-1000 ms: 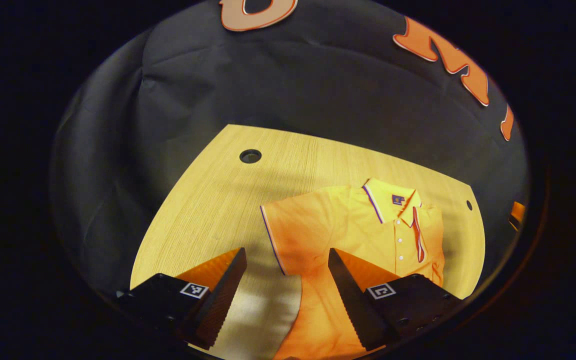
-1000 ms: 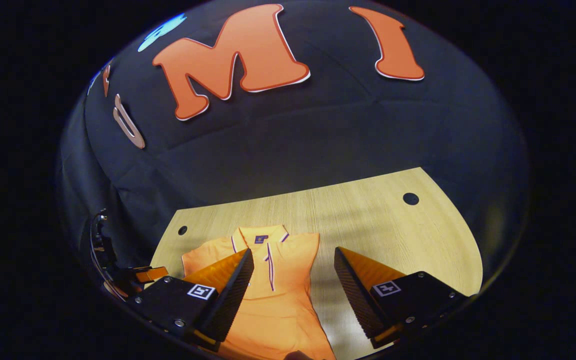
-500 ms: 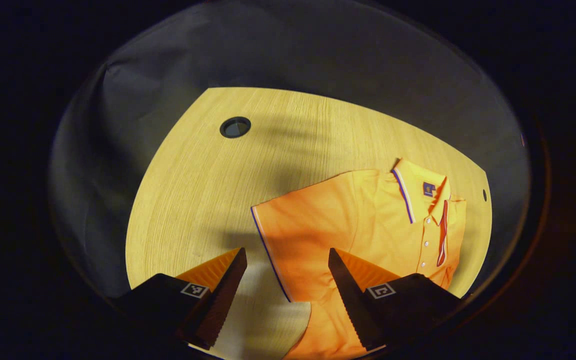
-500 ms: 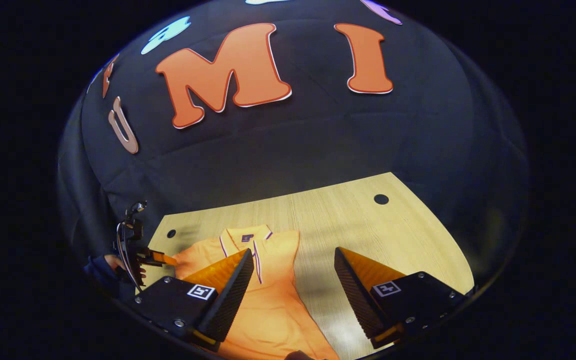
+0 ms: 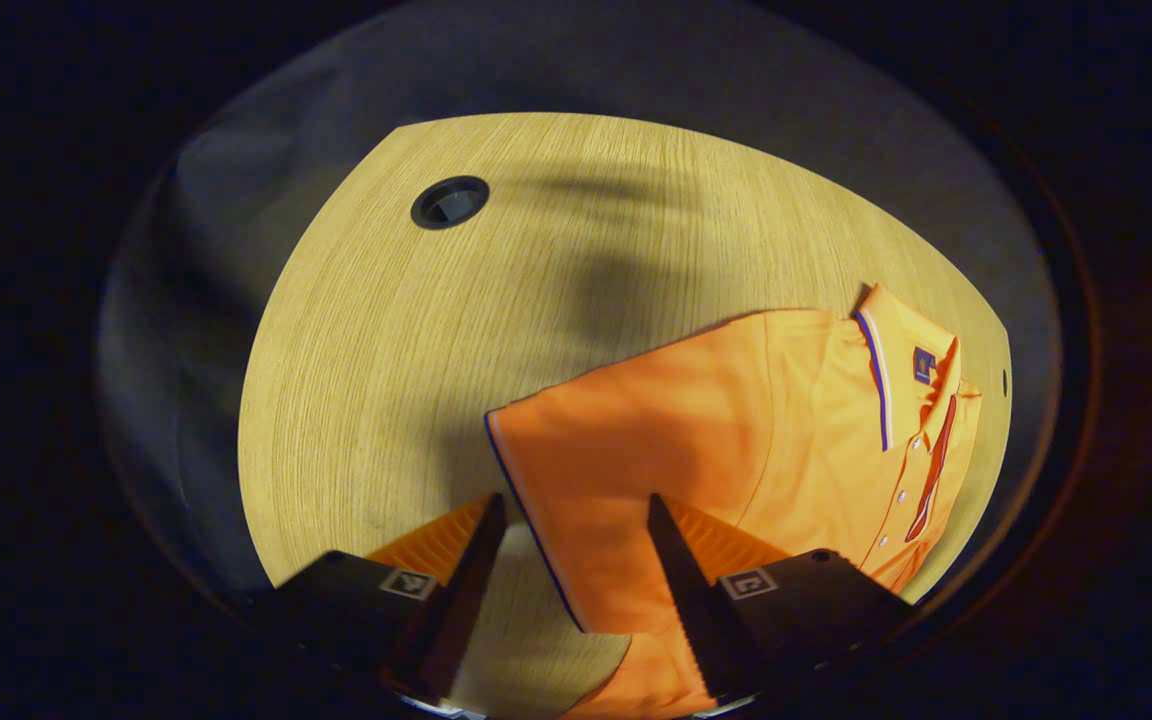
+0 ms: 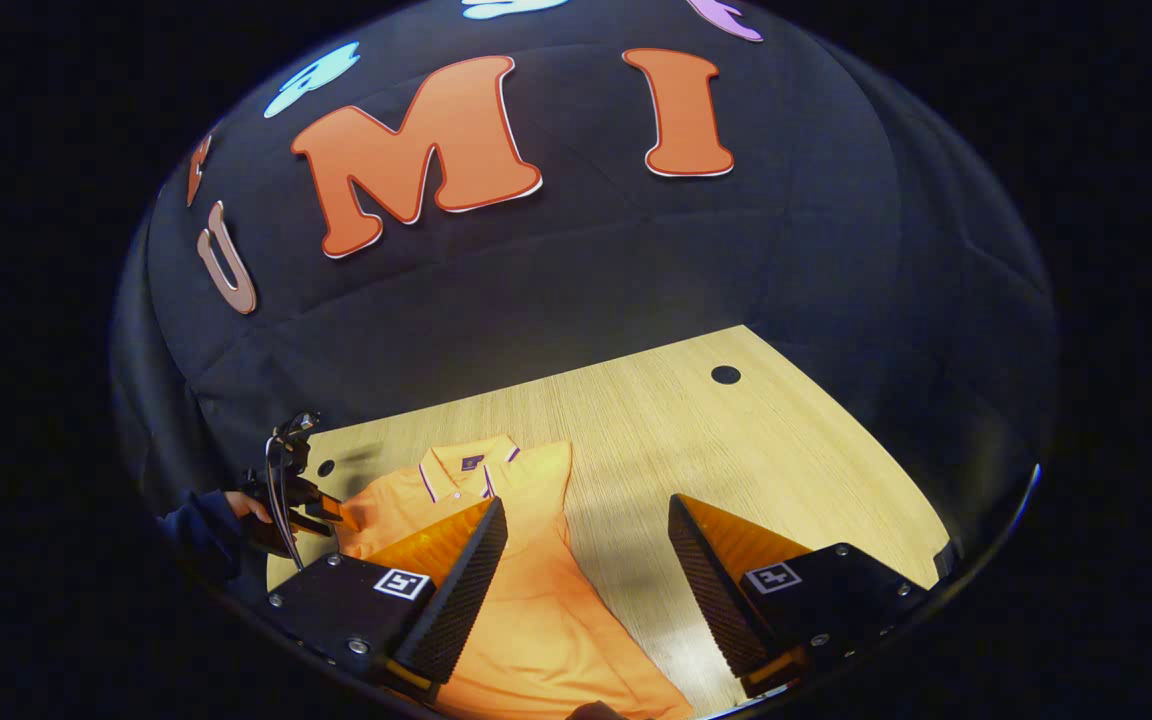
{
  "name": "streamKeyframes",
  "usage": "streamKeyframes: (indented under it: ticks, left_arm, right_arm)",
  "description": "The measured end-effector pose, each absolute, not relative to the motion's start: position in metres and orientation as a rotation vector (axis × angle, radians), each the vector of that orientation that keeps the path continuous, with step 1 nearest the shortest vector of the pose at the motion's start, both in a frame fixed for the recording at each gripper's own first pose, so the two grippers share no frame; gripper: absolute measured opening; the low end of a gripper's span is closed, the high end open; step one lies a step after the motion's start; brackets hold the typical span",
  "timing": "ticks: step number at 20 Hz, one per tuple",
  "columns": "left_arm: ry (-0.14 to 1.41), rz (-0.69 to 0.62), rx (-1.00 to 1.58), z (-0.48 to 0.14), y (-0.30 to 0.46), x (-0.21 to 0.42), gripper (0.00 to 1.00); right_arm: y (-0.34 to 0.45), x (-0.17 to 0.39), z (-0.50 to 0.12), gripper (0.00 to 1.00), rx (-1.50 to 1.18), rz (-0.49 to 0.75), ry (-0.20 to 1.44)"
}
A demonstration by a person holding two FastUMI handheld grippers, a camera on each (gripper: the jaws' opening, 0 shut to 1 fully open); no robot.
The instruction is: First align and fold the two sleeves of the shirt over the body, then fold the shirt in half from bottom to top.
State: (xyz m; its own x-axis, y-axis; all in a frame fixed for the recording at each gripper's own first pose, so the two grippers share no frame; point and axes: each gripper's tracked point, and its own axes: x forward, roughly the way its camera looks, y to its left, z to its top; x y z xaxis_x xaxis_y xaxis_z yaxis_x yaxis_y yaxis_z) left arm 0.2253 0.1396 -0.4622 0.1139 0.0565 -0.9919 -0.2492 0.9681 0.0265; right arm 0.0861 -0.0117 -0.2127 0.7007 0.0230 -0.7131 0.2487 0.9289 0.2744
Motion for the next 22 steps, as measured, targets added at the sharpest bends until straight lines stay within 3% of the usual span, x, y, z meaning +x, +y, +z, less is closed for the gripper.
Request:
streamKeyframes:
  ticks: [2, 3, 6, 12, 22]
  left_arm:
    - [1.451, 0.203, -0.137, -0.458, 0.134, 0.224, 0.73]
    - [1.441, 0.193, -0.139, -0.456, 0.132, 0.228, 0.71]
    - [1.42, 0.159, -0.167, -0.457, 0.124, 0.23, 0.11]
    - [1.253, 0.033, -0.129, -0.402, 0.094, 0.26, 0.11]
    - [1.181, -0.204, -0.059, -0.368, -0.033, 0.287, 0.11]
  right_arm:
    - [-0.014, 0.085, -0.212, 0.99, 0.362, -0.13, 0.795]
    - [-0.015, 0.085, -0.212, 0.98, 0.36, -0.123, 0.796]
    - [-0.021, 0.085, -0.211, 0.98, 0.361, -0.113, 0.806]
    - [-0.028, 0.089, -0.212, 0.99, 0.373, -0.088, 0.803]
    - [-0.045, 0.089, -0.214, 0.98, 0.382, -0.081, 0.804]
